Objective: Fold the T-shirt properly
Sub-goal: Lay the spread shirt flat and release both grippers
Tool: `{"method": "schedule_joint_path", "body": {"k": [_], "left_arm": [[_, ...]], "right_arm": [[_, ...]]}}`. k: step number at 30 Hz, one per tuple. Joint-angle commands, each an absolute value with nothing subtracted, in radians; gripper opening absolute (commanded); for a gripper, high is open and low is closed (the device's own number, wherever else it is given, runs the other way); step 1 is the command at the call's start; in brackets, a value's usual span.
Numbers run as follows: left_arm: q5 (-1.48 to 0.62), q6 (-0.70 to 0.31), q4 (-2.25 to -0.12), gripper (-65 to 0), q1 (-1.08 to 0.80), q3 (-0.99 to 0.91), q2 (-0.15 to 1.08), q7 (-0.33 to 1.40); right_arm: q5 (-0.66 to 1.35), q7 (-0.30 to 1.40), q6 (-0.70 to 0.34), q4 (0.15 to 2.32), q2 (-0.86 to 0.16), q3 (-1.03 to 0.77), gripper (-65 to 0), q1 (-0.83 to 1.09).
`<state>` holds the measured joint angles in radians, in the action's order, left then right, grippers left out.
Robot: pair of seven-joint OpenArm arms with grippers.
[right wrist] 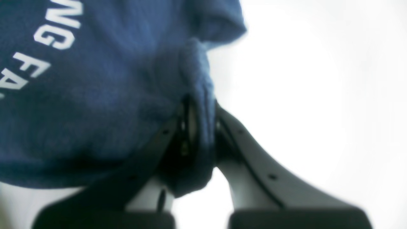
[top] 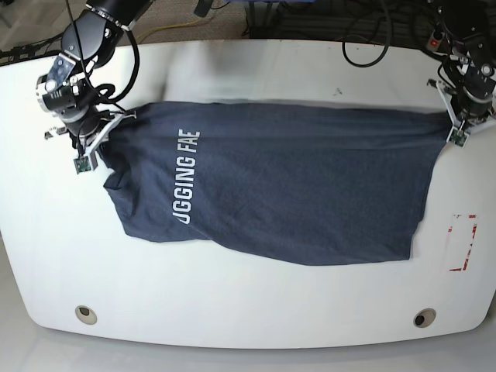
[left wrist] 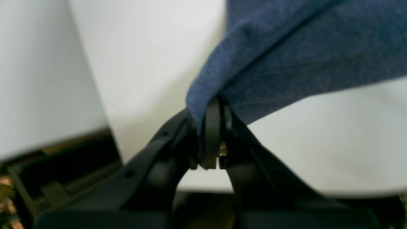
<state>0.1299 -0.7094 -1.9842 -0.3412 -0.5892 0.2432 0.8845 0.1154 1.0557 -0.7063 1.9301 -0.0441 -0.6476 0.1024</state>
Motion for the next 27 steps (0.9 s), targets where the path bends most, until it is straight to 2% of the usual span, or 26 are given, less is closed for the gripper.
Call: {"method": "schedule_joint_path", "body": {"k": [1, 9, 14, 25, 27], "left_arm": [[0.153, -0.698, -1.995, -64.4, -0.398, -0.656, 0.214, 0.885], [0.153, -0.698, -1.994, -64.4, -0.501, -0.694, 0.150, 0.773], [0.153, -0.698, -1.954, -64.4, -0.532, -0.694, 0.122, 0.766], [0.153, -0.698, -1.851, -64.4, -0.535, -0.805, 0.120, 0.765], [0.153, -0.698, -1.850, -64.2, -0.535, -0.808, 0.120, 0.765]], "right_arm": [[0.110, 1.046, -0.698, 1.946, -0.008, -0.705, -65.0, 0.134], [0.110, 1.046, -0.698, 1.948, 0.065, -0.739, -65.0, 0.202], [0.110, 1.044, -0.698, 1.945, 0.099, -0.737, -65.0, 0.228], [0.110, 1.044, -0.698, 1.945, 0.111, -0.737, -65.0, 0.294], [0.110, 1.044, -0.698, 1.945, 0.111, -0.737, -61.4, 0.308]]}}
